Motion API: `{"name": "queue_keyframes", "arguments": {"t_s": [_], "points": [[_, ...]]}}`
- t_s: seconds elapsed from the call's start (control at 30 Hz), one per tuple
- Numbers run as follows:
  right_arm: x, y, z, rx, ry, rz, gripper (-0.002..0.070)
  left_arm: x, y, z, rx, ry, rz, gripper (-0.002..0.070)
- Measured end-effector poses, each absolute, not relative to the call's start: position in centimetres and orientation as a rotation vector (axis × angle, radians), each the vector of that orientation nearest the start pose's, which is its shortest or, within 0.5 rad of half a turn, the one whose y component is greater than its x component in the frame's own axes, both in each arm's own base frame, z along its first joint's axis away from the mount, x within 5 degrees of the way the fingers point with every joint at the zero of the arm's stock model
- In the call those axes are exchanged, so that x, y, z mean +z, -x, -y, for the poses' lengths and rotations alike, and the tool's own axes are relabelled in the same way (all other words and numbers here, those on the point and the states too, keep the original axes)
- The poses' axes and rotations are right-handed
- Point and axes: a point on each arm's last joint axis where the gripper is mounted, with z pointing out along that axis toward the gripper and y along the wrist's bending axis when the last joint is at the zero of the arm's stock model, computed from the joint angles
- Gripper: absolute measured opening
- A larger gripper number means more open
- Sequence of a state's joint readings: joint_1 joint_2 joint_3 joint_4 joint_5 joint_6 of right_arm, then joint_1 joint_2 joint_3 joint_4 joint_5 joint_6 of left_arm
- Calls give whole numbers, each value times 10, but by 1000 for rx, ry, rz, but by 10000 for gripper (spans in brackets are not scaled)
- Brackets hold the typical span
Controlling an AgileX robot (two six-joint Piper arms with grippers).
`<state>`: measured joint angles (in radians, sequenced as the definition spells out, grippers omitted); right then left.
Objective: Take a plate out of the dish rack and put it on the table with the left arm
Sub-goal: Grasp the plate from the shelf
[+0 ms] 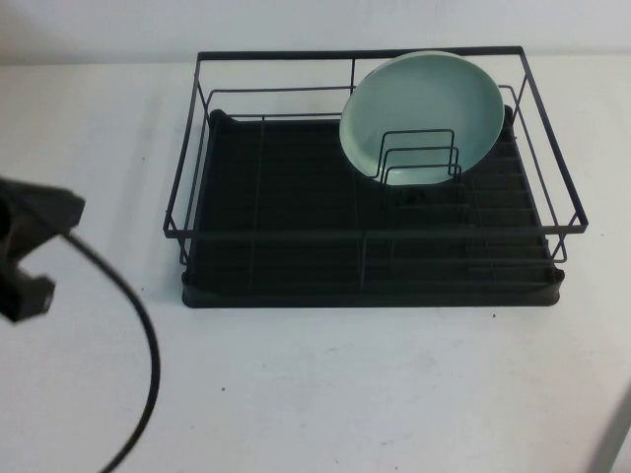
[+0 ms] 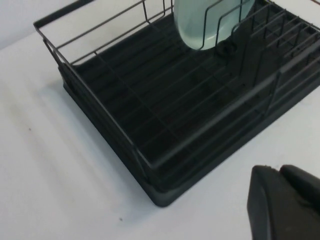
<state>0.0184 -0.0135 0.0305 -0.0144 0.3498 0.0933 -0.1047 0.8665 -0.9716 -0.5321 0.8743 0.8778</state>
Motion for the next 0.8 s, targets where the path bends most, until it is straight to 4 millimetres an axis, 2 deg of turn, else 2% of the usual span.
{"name": "queue_keyframes", "arguments": {"t_s": [0.1,0.17,0.23,0.3,0.4,0.5,0.63,0.8], "points": [[172,-53,-1,64,-60,-1850,-20,397,-190,56,-178,-910,-1949,-3],[172,-53,-1,64,-60,-1850,-20,397,-217,60,-199,-928,-1969,6],[172,-53,-1,64,-60,-1850,-21,398,-239,64,-231,-959,-1973,50],[172,-53,-1,64,-60,-1850,-21,397,-260,73,-269,-1032,-1961,132],[172,-53,-1,64,-60,-1850,-21,396,-283,93,-298,-1159,-1916,280],[172,-53,-1,64,-60,-1850,-21,391,-301,117,-303,-1271,-1846,396],[172,-53,-1,64,-60,-1850,-21,385,-322,151,-264,-1374,-1720,445],[172,-53,-1,64,-60,-1850,-20,383,-345,189,-250,-1343,-1623,456]]}}
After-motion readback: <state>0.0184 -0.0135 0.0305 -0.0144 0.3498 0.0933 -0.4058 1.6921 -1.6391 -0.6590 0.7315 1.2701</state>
